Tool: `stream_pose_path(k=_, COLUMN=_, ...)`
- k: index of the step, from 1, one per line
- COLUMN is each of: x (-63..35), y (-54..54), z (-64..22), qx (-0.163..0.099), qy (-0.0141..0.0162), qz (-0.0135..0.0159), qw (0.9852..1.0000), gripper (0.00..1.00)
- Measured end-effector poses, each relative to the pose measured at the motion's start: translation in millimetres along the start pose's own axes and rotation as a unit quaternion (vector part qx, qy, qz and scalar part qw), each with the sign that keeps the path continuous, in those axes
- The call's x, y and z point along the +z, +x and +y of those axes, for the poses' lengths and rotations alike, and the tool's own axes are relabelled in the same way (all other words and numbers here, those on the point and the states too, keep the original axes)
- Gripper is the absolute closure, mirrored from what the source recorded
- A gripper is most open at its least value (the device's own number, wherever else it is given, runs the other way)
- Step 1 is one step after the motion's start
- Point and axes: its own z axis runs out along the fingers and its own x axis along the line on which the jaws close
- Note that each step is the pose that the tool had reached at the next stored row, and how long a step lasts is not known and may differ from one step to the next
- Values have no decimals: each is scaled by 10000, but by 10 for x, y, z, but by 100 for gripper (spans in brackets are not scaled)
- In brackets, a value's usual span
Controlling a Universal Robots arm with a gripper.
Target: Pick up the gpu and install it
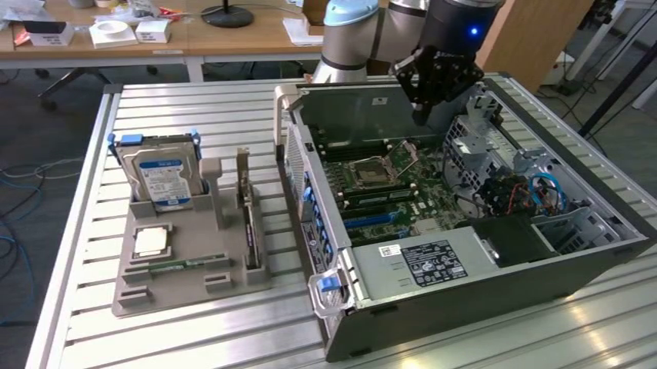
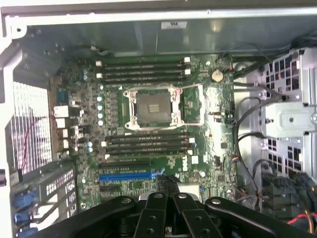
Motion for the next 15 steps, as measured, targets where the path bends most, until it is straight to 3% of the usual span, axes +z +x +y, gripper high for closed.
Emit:
stream_pose_path(k=10, x=-17, y=-26, z=-344, qx=1, qy=1, qz=9, qw=10000, gripper=90)
stream_pose_path(k=15, x=-16, y=-70, z=-347, qx=2, qy=-7, qz=25, qw=10000, gripper=90)
